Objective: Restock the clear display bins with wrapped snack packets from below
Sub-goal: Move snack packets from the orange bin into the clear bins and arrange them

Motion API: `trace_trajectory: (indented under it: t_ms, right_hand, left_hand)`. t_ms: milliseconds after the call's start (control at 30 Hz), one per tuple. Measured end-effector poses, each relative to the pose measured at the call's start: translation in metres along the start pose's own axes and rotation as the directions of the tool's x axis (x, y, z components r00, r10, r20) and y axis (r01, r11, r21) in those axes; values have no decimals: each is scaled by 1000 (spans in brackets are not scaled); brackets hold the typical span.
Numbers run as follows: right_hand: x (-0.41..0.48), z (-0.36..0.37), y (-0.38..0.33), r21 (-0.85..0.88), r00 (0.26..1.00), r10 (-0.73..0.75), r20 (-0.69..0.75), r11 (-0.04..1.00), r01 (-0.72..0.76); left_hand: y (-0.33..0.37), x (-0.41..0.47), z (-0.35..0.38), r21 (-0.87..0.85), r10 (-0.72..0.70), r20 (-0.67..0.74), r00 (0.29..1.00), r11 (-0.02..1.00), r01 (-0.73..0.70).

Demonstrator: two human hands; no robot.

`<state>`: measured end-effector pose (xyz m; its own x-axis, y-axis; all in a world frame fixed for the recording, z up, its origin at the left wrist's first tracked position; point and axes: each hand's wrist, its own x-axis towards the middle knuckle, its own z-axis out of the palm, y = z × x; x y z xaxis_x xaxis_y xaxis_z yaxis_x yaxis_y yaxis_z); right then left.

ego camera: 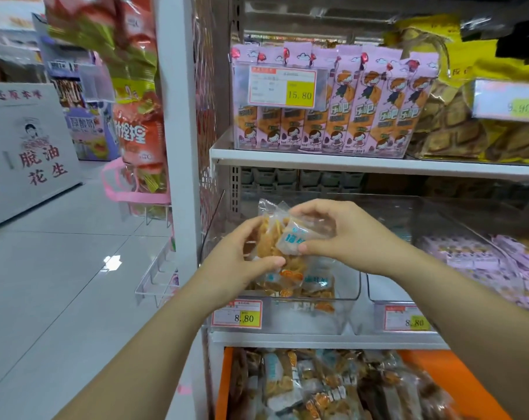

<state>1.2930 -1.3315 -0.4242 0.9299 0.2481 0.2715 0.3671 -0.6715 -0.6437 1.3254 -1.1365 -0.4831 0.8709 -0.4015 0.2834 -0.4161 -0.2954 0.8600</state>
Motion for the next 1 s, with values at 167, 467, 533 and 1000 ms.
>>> trace_trajectory:
  t_ms: [167,467,533,1000]
  right_hand:
    - [6,16,32,-251,994,110,2,962,-106]
    - [17,67,60,-291,924,272,268,937,-192]
    - [19,66,60,-372,914,315,254,904,-209]
    - [11,72,59,-305,918,367,149,900,-310]
  left_hand:
    - [-7,-2,-22,561,-123,71,990,825,63]
    - [-13,-6,-21,850,-226,150,962,527,-9]
    - [-12,-7,-22,831,-230,159,960,556,-4]
    - [-26,-16,-11,811,-249,172,953,585,6]
